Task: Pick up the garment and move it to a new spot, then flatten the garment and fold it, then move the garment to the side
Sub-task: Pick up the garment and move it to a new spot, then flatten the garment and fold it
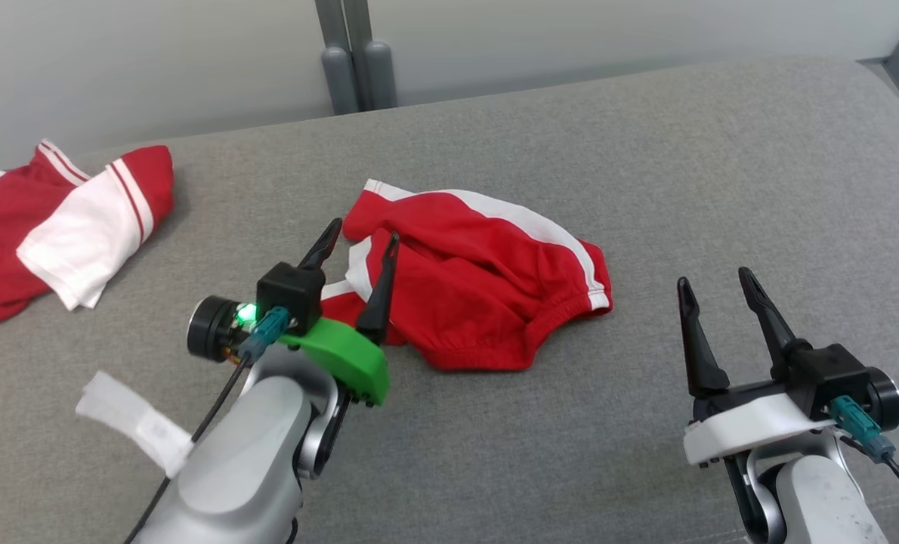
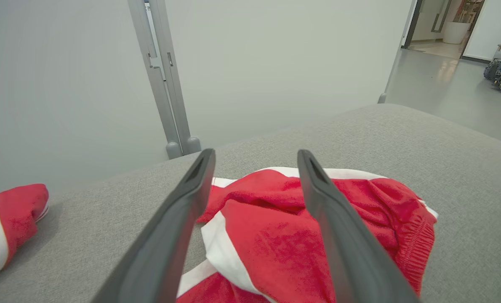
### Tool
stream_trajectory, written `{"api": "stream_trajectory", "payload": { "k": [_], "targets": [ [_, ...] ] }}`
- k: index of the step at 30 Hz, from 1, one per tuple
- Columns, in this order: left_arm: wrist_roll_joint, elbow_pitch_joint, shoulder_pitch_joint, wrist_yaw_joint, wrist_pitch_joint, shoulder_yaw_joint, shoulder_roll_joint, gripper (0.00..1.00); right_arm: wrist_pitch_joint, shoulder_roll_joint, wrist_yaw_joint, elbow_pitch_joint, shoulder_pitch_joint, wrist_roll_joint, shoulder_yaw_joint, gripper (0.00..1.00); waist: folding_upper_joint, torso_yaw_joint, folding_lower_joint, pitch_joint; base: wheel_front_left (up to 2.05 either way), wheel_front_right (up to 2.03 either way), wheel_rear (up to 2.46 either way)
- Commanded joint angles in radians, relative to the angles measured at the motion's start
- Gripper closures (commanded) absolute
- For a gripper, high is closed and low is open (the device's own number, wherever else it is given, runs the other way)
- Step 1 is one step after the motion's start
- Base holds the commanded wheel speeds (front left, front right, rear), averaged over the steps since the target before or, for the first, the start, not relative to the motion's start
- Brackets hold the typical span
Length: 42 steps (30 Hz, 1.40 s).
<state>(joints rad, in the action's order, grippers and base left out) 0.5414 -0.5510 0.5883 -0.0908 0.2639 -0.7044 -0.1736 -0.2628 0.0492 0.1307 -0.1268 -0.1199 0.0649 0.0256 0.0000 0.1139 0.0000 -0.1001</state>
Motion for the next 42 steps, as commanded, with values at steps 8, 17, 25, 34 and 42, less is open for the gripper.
{"api": "stream_trajectory", "payload": {
  "k": [8,17,25,34,42],
  "targets": [
    [-0.057,0.161,-0.254,-0.044,0.001,0.171,-0.023,0.0,-0.003,0.002,0.0,-0.004,0.053,0.003,-0.035,0.0,0.0,-0.09,0.0,0.094,0.0,0.0,0.0],
    [-0.111,0.301,-0.464,-0.053,0.001,0.34,-0.019,0.0,-0.003,0.002,0.0,-0.007,0.08,0.022,-0.036,0.0,0.0,-0.103,0.0,0.104,0.0,0.0,0.0],
    [-0.161,0.348,-0.566,-0.017,0.001,0.435,0.019,0.0,-0.003,0.002,0.0,-0.026,0.101,0.038,-0.023,0.0,0.0,-0.103,0.0,0.103,0.0,0.0,0.0],
    [-0.216,0.336,-0.587,0.021,0.001,0.495,0.052,0.0,-0.003,0.002,0.0,-0.037,0.093,0.044,-0.018,0.0,0.0,-0.094,0.0,0.101,0.0,0.0,0.0],
    [-0.246,0.315,-0.583,0.049,0.001,0.527,0.072,0.0,-0.003,0.002,0.0,-0.035,0.094,0.042,-0.026,0.0,0.0,-0.095,0.0,0.095,0.0,0.0,0.0]
  ]
}}
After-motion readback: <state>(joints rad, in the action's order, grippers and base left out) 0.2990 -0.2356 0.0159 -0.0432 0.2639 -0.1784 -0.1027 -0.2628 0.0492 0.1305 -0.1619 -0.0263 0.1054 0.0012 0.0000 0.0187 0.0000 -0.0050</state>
